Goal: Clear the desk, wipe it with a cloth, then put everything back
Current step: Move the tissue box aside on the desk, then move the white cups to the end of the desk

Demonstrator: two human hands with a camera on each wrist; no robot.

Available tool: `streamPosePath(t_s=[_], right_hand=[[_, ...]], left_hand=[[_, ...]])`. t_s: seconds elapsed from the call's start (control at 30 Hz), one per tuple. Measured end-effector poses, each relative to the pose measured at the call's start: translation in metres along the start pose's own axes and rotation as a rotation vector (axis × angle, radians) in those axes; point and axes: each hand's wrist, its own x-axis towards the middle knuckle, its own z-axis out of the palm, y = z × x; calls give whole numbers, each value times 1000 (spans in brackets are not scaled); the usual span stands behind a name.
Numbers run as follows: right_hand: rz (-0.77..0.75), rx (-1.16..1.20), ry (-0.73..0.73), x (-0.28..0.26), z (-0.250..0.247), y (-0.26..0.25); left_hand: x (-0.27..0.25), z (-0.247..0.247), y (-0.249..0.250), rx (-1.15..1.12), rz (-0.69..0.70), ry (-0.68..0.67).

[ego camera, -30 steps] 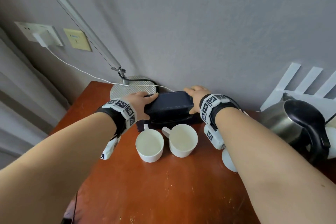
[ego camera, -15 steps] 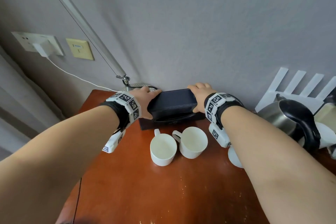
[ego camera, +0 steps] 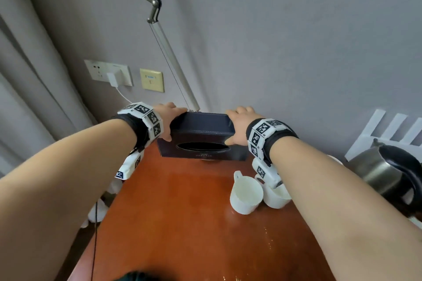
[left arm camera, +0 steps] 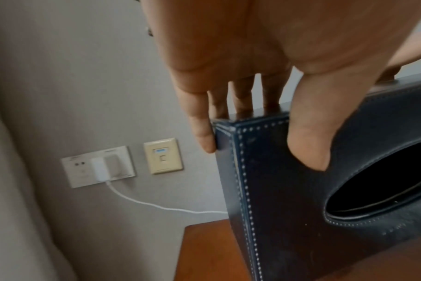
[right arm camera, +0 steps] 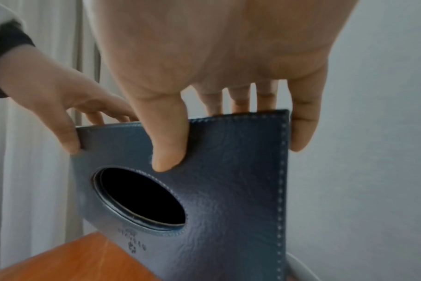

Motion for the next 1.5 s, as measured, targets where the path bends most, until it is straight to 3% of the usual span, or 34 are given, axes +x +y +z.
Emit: streamPosePath(t_s=[0.23, 0.53, 0.8, 1.0, 1.13, 1.37, 1.5], right_hand=[[22, 57, -69, 23, 27, -73], [133, 140, -127, 59, 74, -110], [198, 186, -150, 80, 70, -110], [207, 224, -151, 78, 78, -113], [190, 223, -166, 74, 77, -111], [173, 230, -171, 33, 61, -68], [257, 243, -106, -11, 61, -22]], left_hand=[[11, 43, -58, 41, -12, -59], [64, 90, -91, 58, 67, -75], [103, 85, -97, 114, 136, 4], [101, 88, -99, 106, 157, 10], [89, 94, -94, 41, 98, 35], [52, 90, -49, -111, 43, 89], [26, 72, 0, -164, 159, 166]])
